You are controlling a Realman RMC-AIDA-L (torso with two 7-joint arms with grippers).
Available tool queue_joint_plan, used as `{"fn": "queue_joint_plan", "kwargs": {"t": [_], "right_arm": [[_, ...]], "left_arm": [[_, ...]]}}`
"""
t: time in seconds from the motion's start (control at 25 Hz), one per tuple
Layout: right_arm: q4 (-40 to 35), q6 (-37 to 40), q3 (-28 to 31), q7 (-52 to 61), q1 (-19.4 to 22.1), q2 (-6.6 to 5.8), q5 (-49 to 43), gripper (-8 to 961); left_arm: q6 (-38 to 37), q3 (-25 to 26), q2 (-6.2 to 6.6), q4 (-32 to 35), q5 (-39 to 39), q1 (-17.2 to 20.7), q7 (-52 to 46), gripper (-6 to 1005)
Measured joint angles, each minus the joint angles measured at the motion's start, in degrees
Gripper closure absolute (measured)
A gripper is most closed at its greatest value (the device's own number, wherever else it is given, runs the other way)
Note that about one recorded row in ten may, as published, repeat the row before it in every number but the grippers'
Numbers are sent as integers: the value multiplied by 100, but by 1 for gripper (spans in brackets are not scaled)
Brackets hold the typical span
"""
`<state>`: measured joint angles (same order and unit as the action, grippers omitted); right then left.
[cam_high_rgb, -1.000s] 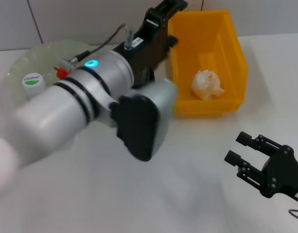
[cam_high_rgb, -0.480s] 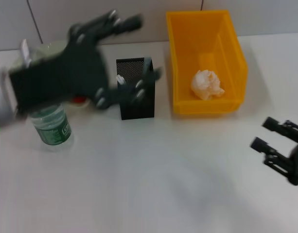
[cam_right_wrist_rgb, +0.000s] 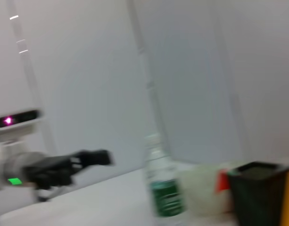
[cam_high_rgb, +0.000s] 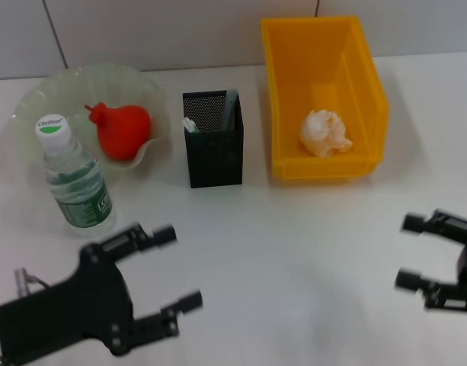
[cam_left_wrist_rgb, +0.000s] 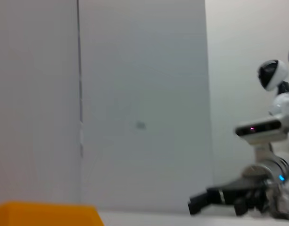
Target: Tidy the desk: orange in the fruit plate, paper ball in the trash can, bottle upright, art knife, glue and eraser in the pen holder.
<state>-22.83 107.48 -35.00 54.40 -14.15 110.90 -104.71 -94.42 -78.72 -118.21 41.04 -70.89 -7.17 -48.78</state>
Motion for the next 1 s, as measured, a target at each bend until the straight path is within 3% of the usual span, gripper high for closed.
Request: {"fn": "queue_joint_plan", "kwargs": {"t": [0.32,0.48,1.0], "right_arm": [[-32,319,-7,268,-727,103,-1110,113],[-124,278,-14,299,-854,254,-1201,113],[-201,-279,-4,418,-1149,516,-1202,113]], "left_arm": [[236,126,10,-287,-1082,-666,-1167,224],[485,332,11,-418,-1538,-1033,-1382,225],[550,1101,42,-462,-1816,-1141,-1563,228]]}}
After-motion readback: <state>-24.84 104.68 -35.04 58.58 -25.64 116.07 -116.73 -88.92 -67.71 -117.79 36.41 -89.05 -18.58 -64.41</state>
